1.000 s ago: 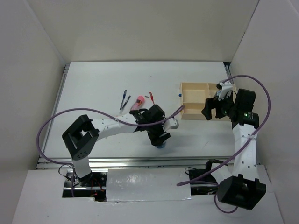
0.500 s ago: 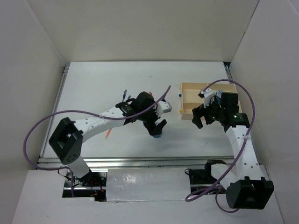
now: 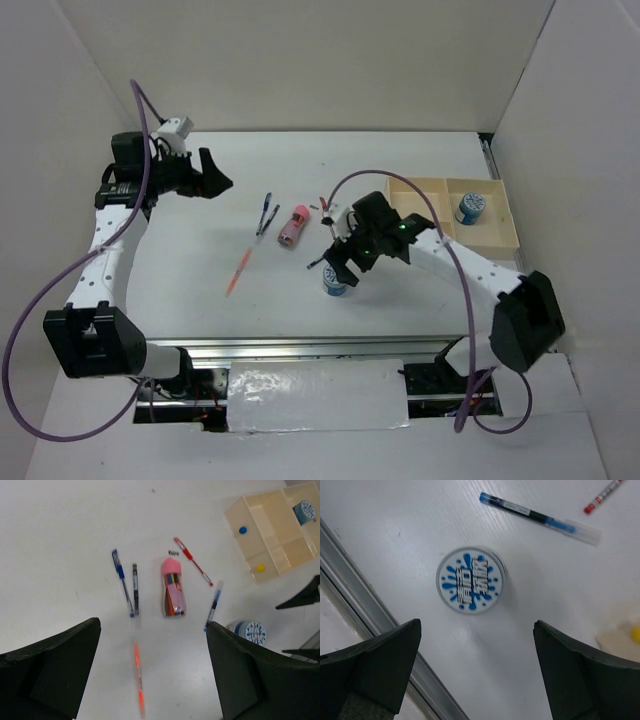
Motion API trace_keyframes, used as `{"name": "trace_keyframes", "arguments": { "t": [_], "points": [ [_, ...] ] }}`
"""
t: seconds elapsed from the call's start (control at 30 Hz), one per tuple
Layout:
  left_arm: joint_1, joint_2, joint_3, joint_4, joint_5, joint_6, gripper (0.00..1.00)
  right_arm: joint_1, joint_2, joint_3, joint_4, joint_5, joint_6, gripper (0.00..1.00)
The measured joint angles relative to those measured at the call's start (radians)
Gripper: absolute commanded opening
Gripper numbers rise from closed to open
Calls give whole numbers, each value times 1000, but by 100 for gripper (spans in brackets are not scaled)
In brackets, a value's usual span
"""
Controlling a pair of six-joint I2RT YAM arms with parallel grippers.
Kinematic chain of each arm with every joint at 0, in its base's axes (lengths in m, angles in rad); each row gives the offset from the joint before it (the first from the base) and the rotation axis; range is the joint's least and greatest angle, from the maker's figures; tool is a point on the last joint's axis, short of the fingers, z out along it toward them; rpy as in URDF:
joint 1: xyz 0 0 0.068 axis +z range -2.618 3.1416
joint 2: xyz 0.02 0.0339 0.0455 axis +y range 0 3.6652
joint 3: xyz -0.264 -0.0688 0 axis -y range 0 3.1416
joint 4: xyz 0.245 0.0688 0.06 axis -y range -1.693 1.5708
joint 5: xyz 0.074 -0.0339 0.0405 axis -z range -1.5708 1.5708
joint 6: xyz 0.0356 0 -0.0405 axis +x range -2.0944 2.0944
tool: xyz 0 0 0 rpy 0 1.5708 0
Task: Sort the stationery into containers
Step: Pick up the stationery from the center of the board.
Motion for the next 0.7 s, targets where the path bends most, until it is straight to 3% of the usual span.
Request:
{"name": "trace_keyframes", "arguments": {
  "t": [0.1, 0.27, 0.53, 0.7],
  "points": [
    [35, -31, -86, -50, 34, 3, 99, 30, 123, 77, 14, 2, 46, 100],
    [42, -83, -177, -87, 53, 8, 99, 43, 198, 106, 29, 18, 75, 100],
    [43, -93, -188, -74, 58, 6, 99, 167, 276, 106, 52, 109, 85, 100],
    [43, -93, -188, -58, 58, 6, 99, 167, 302, 102, 63, 147, 100, 95]
  ]
}}
